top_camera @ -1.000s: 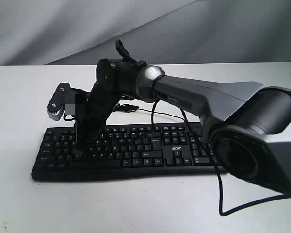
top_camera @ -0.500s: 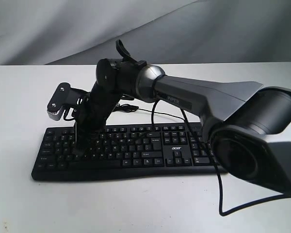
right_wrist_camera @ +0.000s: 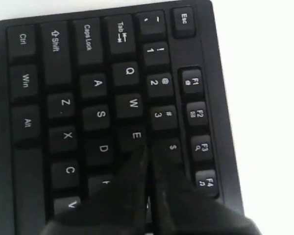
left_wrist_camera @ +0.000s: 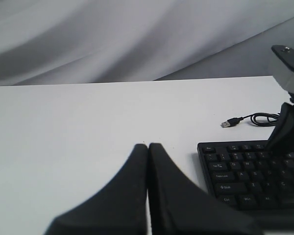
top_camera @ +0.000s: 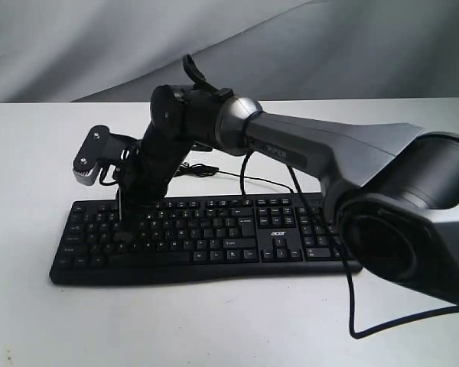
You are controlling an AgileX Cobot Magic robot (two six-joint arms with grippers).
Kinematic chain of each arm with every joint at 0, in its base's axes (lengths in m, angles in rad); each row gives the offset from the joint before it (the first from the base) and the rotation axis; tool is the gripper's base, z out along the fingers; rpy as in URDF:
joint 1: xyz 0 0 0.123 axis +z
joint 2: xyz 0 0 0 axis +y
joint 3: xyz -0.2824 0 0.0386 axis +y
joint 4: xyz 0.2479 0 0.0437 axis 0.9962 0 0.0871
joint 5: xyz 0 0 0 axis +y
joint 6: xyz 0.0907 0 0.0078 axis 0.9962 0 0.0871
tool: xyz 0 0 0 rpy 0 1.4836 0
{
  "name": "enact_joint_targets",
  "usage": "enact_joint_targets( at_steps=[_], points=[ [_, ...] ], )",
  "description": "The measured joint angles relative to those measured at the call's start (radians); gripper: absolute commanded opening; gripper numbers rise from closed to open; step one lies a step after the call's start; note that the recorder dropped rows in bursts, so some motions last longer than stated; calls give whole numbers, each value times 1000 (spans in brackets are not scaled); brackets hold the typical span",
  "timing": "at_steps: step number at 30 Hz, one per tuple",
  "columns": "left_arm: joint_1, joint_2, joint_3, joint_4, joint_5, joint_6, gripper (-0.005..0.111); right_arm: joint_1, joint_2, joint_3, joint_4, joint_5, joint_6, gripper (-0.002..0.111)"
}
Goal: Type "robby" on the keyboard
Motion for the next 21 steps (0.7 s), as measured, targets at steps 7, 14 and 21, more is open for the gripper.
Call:
enact_joint_targets(
  at_steps=[7,14,21],
  points=[
    [0,0,0,0,0,0,1,0,-98,44,-65,22,26,0],
    [0,0,0,0,0,0,1,-30,-208,281,-81,-118,30,0],
    [0,0,0,0,0,0,1,-62,-254,436,-44,-215,0,0]
  ],
)
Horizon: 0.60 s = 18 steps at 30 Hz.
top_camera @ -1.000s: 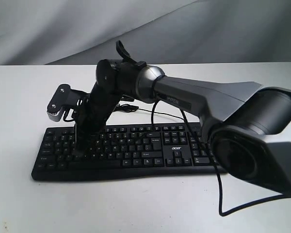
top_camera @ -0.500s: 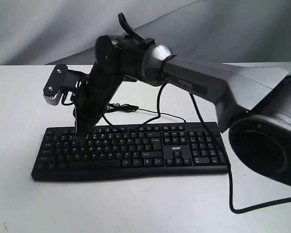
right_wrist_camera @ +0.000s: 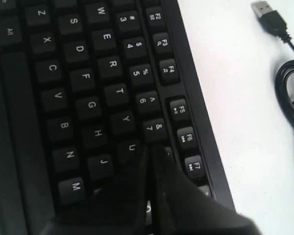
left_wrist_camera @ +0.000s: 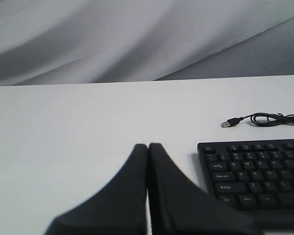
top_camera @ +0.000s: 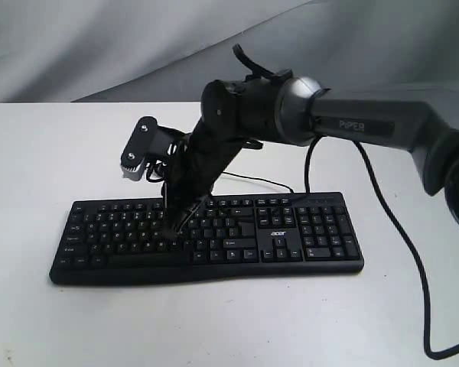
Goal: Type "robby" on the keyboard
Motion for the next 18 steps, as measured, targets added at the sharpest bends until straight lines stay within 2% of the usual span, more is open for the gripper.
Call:
enact_joint_targets(
  at_steps=[18],
  points=[
    [0,0,0,0,0,0,1,-32,0,28,20,14,5,0]
  ],
)
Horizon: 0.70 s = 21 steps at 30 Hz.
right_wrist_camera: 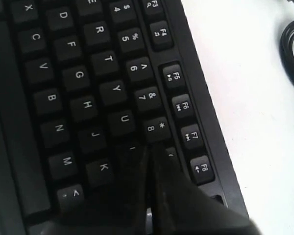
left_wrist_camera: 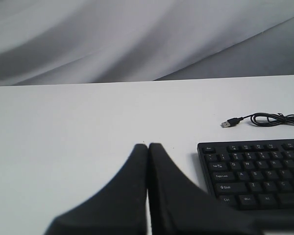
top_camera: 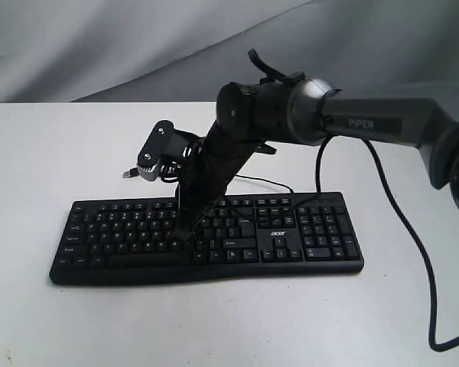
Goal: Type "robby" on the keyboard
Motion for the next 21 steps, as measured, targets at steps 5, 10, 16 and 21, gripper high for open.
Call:
enact_joint_targets(
  at_steps=[5,10,16,21],
  points=[
    [0,0,0,0,0,0,1,-1,0,0,-4,4,9,0],
    [0,0,0,0,0,0,1,-1,0,0,-4,15,9,0],
    [0,0,0,0,0,0,1,-1,0,0,-6,14,12,0],
    [0,0,0,0,0,0,1,-1,0,0,-6,14,12,0]
  ],
)
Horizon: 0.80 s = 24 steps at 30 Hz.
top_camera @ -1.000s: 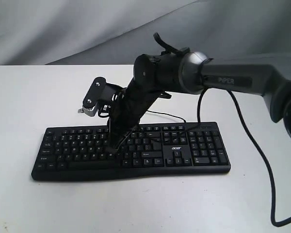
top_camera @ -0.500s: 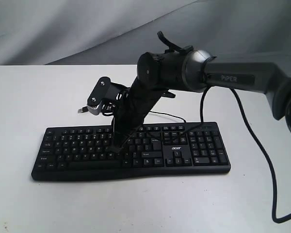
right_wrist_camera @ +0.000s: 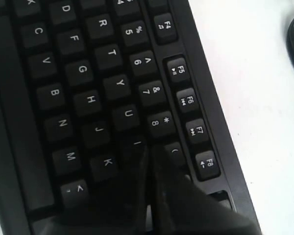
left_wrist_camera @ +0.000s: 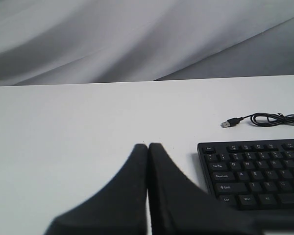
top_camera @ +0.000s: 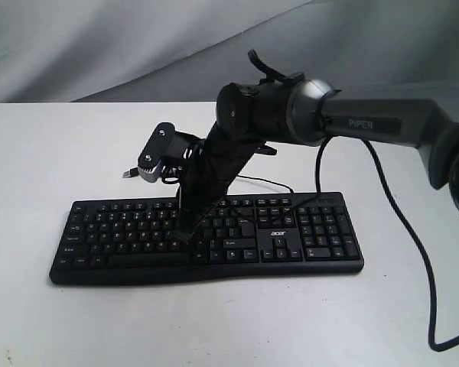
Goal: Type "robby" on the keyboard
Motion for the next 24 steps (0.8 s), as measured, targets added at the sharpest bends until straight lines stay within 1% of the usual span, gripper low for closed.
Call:
enact_joint_targets(
  at_steps=[24],
  points=[
    [0,0,0,0,0,0,1,0,11,0,-2,-2,2,0]
  ],
)
